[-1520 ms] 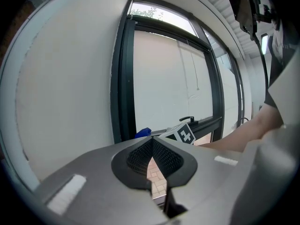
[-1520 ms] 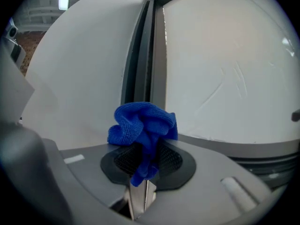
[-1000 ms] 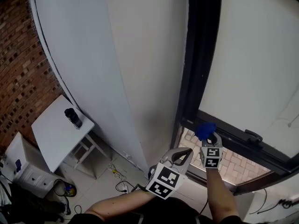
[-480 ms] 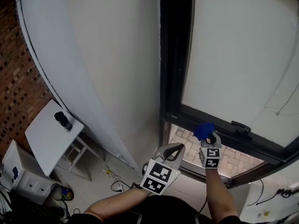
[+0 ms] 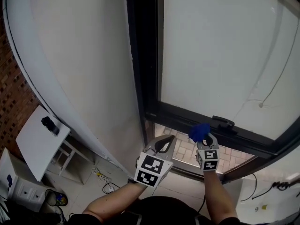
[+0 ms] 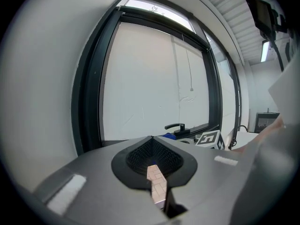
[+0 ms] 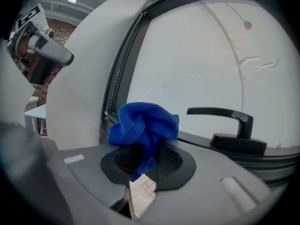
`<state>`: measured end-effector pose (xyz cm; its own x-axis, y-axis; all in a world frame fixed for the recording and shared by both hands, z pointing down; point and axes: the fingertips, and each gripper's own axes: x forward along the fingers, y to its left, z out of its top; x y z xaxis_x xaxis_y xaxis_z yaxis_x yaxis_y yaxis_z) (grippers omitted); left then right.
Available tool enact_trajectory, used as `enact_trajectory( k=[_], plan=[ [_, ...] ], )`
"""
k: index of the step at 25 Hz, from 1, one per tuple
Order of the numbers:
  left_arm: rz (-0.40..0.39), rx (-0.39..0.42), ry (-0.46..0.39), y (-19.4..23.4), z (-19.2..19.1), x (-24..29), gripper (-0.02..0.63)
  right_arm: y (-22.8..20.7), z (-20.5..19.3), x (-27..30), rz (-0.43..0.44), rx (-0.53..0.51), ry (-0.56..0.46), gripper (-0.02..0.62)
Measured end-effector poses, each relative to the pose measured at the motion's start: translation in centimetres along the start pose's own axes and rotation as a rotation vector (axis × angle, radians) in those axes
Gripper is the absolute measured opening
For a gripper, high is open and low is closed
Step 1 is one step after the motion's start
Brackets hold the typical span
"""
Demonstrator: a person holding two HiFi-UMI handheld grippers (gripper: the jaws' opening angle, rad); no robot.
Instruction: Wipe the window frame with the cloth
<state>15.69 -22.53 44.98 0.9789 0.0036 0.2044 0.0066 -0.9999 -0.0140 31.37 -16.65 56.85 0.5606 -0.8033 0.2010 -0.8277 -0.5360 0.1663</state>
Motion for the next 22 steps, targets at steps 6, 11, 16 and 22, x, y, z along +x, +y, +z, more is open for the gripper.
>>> enact_trajectory(
  k=[6,11,16,22],
  plan=[
    [-0.027,-0.006,-0.007,-3.5,0.5,3.0,-0.006,-3.3,-1.1,-2.2,-0.003,-0.002,-0.009,0.077],
    [-0.049,0.006,-0.022,-6.3,1.2,5.0,-0.006,-5.9,-1.8,-4.0,-0.009,0.009,-0.011,0.077],
    [-0.087,0.028,-0.026,-8.3,2.1,6.3,-0.006,-8.3,-2.6,-5.9,-0.053,0.038,-0.01,0.077],
    [-0.154,0.023,-0.017,-9.9,2.3,8.4,-0.006,-11.3,-3.4,-7.9,-0.132,0.057,0.002,0.077]
  ],
)
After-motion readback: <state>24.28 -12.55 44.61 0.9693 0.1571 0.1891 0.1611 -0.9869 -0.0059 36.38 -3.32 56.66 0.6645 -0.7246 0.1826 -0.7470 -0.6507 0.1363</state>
